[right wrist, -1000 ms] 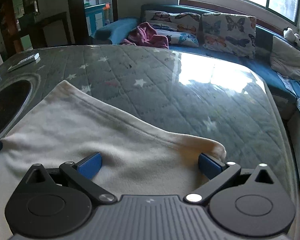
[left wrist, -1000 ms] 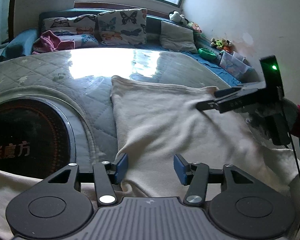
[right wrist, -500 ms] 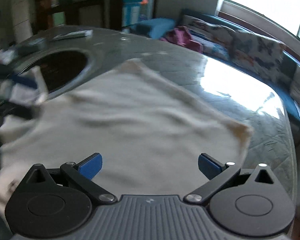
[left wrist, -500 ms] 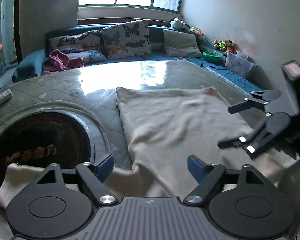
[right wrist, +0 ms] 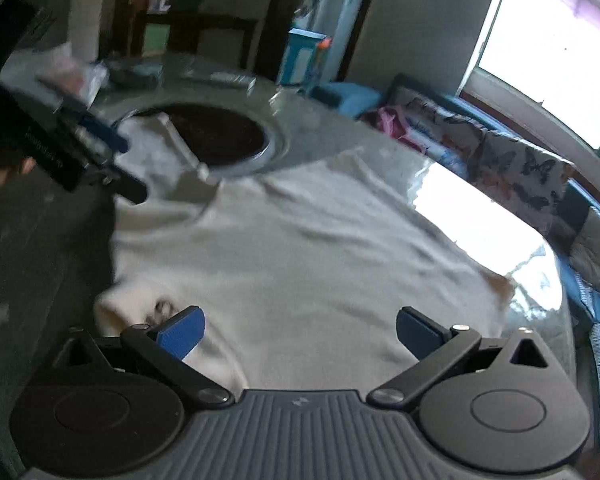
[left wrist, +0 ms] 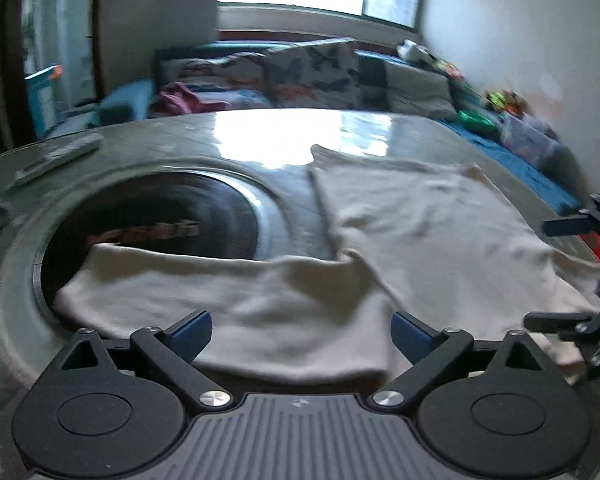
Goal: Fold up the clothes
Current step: 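Smooth the sweater flat with the left gripper while the right gripper presses the hem, then grasp a sweater sleeve with the left gripper, lay it across the body, release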
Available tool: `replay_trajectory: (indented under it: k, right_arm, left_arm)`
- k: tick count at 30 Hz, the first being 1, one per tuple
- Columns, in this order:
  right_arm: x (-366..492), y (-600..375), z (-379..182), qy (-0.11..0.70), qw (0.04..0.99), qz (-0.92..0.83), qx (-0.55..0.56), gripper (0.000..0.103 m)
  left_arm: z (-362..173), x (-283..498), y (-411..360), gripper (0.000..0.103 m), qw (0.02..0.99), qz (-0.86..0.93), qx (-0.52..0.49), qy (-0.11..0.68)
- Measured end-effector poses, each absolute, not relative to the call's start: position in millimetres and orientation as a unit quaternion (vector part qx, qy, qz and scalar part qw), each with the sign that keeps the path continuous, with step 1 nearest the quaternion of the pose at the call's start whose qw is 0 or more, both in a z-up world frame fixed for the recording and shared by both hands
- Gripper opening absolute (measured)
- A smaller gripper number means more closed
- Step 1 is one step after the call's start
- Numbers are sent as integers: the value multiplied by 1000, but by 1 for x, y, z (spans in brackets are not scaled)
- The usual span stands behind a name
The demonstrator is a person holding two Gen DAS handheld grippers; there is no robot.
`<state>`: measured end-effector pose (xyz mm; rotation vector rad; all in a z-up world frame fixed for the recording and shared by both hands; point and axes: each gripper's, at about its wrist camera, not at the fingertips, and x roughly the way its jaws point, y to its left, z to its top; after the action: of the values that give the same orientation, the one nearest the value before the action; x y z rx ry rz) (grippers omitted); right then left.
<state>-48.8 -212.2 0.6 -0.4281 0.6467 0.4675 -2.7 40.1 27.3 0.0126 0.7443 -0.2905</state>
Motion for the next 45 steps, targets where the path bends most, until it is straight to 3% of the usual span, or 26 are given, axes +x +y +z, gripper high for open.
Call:
replay_trajectory:
  k: [5,12,17,23,26,31,33,39,45]
  right_arm:
    - [-37,-205,-4,319,906,227,-160,103]
    - [-51,-192,-24,327,895,246,-180,103]
    - [-49,-192,-27,334,894,248,-165,103]
    - [-50,-190,-27,333,896,243,-166,103]
    - [-49,-190,-28,335,896,243,-163,103]
    - [-50,-188,-27,332,897,240,-168,103]
    - [-51,-188,-27,332,897,239,-169,103]
    - [-52,-191,-26,332,900,232,-160,103]
    - [-58,-200,-21,327,908,219,-143,103]
  left_arm:
    - [18,5,54,97,926,-82,21,369]
    - [7,12,86,97,925,-22,17,378]
    - [4,21,108,88,924,11,-7,382]
    - [5,35,125,73,923,38,-37,380]
    - [7,42,128,60,924,53,-40,376]
    - [8,48,134,19,926,71,-50,368]
    - [9,50,135,12,926,72,-53,366]
    - [44,44,136,9,937,35,-117,327]
    - [96,20,88,9,948,-90,-130,278]
